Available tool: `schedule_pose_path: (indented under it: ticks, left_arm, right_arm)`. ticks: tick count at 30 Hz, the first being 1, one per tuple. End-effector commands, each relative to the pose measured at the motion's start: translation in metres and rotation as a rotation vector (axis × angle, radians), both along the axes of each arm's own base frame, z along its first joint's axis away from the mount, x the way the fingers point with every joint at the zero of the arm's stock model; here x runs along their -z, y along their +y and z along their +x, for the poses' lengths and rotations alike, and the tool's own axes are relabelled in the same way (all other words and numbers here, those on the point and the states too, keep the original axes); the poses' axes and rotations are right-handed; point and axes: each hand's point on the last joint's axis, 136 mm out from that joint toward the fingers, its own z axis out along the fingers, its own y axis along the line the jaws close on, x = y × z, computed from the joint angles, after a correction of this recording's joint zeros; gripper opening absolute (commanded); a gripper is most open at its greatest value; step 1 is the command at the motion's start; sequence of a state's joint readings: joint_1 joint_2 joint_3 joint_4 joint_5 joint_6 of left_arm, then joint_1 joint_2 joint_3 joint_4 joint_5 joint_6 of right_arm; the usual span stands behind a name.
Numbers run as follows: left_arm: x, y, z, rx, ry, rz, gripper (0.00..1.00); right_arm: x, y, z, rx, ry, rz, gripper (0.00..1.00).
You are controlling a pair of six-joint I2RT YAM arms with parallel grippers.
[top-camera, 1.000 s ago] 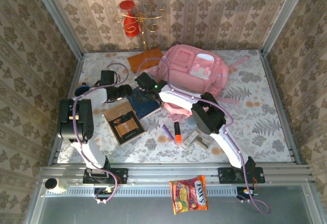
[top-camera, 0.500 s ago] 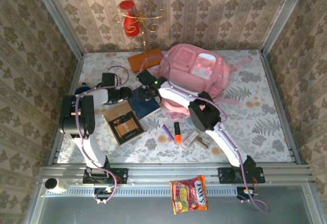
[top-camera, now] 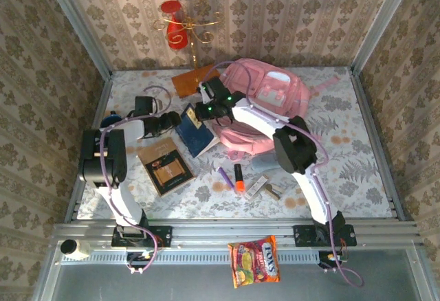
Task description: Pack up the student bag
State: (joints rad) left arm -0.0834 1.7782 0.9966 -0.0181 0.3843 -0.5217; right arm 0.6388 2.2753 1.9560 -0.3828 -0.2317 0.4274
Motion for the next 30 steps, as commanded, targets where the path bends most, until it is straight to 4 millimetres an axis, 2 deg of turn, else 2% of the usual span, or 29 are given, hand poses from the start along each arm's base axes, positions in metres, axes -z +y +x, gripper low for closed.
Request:
schedule_pose_path:
  ticks: [1,4,7,10,14,17,19,21,24,25,26,28,29,30]
  left_arm:
    - [-0.085,-0.004,0.004,-0.014,-0.227,-0.173,0.77]
    - [-0.129,-0.018,-0.016,0.024,-0.339,-0.315,0.86]
    - [-0.157,-0.026,-0.039,0.056,-0.405,-0.398,0.94]
    - [-0.18,-0.035,-0.058,0.099,-0.445,-0.448,1.0]
    - [-0.192,-0.061,-0.075,0.175,-0.446,-0.462,1.0]
    - [-0.193,-0.074,-0.08,0.212,-0.439,-0.489,1.0]
    - [-0.204,-0.087,-0.084,0.263,-0.463,-0.548,0.99]
    - [-0.215,-0.101,-0.088,0.327,-0.481,-0.602,0.86]
    - [-0.228,-0.103,-0.086,0.343,-0.529,-0.642,0.53]
    - [-0.229,-0.102,-0.086,0.342,-0.539,-0.645,0.4]
    - [-0.229,-0.099,-0.085,0.341,-0.548,-0.64,0.24]
    - [-0.225,-0.097,-0.087,0.348,-0.536,-0.614,0.04]
    - [-0.22,-0.095,-0.088,0.348,-0.519,-0.587,0.0]
    - [-0.215,-0.094,-0.09,0.345,-0.504,-0.553,0.0]
  right_arm:
    - [-0.102,-0.007,-0.001,0.028,-0.116,0.244,0.0]
    - [-0.141,-0.019,-0.011,0.065,-0.147,0.366,0.0]
    - [-0.176,-0.032,-0.022,0.092,-0.191,0.448,0.0]
    - [-0.202,-0.044,-0.032,0.11,-0.215,0.53,0.0]
    - [-0.225,-0.048,-0.047,0.104,-0.219,0.635,0.0]
    - [-0.229,-0.05,-0.053,0.105,-0.21,0.695,0.0]
    - [-0.227,-0.051,-0.054,0.114,-0.2,0.718,0.0]
    - [-0.218,-0.053,-0.053,0.126,-0.187,0.728,0.0]
    - [-0.2,-0.062,-0.048,0.145,-0.18,0.703,0.0]
    - [-0.192,-0.07,-0.046,0.151,-0.189,0.674,0.01]
    - [-0.182,-0.081,-0.045,0.153,-0.199,0.63,0.12]
    - [-0.16,-0.108,-0.046,0.15,-0.226,0.495,0.37]
    - [-0.143,-0.129,-0.047,0.161,-0.235,0.382,0.49]
    - [-0.127,-0.149,-0.048,0.17,-0.258,0.252,0.55]
